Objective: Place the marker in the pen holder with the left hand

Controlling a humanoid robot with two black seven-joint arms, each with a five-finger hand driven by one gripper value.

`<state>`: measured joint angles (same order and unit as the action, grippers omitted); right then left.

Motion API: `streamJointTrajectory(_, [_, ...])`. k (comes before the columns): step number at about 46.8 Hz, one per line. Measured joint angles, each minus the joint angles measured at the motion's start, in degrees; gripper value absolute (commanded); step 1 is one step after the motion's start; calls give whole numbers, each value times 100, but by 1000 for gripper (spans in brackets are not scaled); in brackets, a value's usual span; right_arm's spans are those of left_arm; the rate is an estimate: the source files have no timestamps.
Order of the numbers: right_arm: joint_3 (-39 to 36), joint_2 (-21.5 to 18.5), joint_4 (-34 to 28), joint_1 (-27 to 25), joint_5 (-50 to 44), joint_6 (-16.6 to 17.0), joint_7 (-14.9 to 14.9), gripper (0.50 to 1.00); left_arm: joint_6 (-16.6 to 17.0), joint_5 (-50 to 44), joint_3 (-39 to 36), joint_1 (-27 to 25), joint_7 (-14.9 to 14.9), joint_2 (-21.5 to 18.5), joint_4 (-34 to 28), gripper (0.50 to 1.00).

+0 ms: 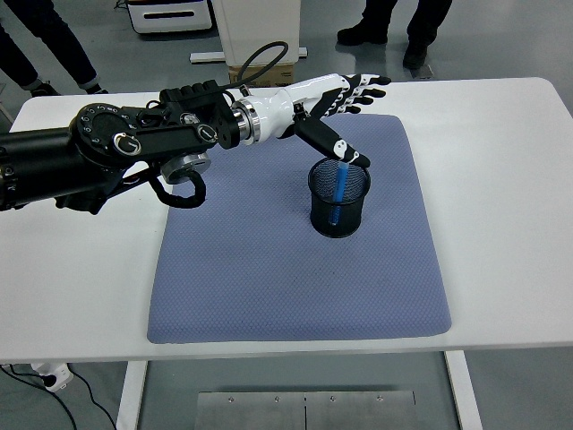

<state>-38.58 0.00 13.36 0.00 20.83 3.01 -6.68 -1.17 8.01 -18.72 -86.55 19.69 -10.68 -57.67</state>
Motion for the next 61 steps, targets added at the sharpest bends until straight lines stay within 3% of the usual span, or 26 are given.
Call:
streamJointTrajectory(13, [0,0,0,0,0,-1,0,1000,33,-53,15,115,4,-46,283,1000])
streamJointTrajectory(20, [0,0,-1,-1,0,-1,0,1000,67,-71,330,396,44,-387,345,1000])
streamJointTrajectory(28, [0,0,-1,0,0,-1,0,1000,200,-98,1076,1090,20,-860,370,1000])
streamJointTrajectory(37, [0,0,-1,-1,0,3,-1,1000,472,-427,2044,1850,31,-971,835,1000])
streamJointTrajectory(46, [0,0,0,0,0,0,0,1000,410,-534,3307,2691,34,-1250,999,1000])
streamJointTrajectory(61, [-1,0,0,0,0,0,0,1000,405,-625,3815,3346,34,-1416,994,1000])
